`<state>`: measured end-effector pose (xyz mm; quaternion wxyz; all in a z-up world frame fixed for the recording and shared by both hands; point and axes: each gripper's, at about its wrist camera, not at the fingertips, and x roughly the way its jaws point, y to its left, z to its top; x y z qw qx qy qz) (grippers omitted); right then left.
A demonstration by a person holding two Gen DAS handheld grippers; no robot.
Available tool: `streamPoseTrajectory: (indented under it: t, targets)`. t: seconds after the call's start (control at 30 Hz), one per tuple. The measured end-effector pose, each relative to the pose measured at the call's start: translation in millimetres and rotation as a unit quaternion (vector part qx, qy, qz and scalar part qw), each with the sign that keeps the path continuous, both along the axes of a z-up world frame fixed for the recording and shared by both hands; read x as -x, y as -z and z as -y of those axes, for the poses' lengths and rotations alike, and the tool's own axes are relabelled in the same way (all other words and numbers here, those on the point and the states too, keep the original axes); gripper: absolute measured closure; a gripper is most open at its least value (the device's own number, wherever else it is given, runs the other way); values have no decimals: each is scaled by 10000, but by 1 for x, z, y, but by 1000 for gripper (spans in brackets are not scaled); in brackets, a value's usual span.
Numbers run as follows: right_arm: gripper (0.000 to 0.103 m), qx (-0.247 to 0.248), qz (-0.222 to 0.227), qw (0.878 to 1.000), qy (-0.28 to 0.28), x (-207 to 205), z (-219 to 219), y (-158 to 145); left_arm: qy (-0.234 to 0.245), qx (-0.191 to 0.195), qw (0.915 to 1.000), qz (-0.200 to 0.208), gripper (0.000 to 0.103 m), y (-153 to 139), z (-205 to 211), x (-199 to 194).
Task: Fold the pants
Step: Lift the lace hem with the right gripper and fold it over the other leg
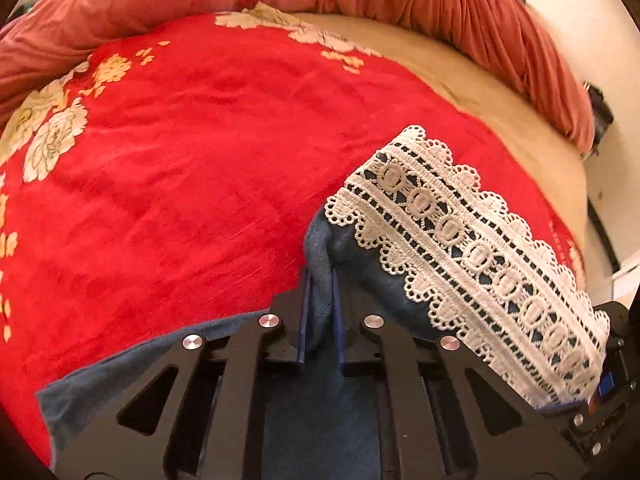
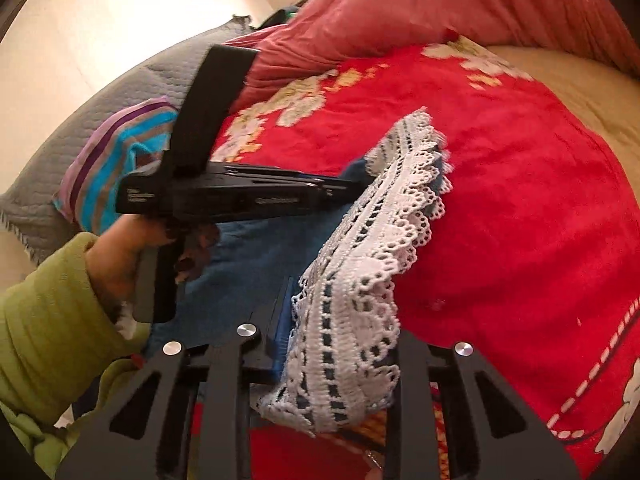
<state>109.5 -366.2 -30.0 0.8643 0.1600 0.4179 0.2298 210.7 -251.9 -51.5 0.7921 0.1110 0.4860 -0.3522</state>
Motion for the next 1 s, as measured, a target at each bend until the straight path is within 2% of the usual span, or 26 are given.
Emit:
streamPoseTrajectory:
  t: [0.07, 0.37, 0.43, 0.5, 0.6, 0.7, 0.77, 0.9, 1.0]
  targets:
    - [83, 36, 79, 9999, -103, 0, -8, -8, -105, 170, 9998, -13, 100, -6, -9, 1]
    - [84, 341, 447, 9960, -693, -1, -64, -45, -635, 768, 9949, 182, 99, -37, -73, 7]
    - [84, 386, 520, 9940, -876, -2, -82, -51, -848, 783, 9930, 270, 94, -41, -96, 9]
    - [84, 423, 561, 9914, -1103, -2, -102, -56, -1121, 773, 9900, 365, 80, -43, -117, 13]
    - [84, 507, 551, 9867, -1446, -2, -132, -56, -1643, 874, 9817, 403, 75, -44, -161, 18]
    - [84, 701, 468, 9805, -1773, -2, -164, -48, -2218, 1102, 9683, 340, 72, -42, -211, 27]
    - [84, 844, 415, 9762, -1955, 2, -183, -41, -2597, 1468, 9544, 135, 72, -36, -247, 35]
    - [84, 1222, 312, 9668, -2225, 9, -218, -24, -2896, 1918, 9377, -113, 65, -23, -285, 56]
    - [78, 1474, 327, 9620, -2274, 16, -232, -17, -3018, 2469, 9203, -325, 63, -13, -306, 69]
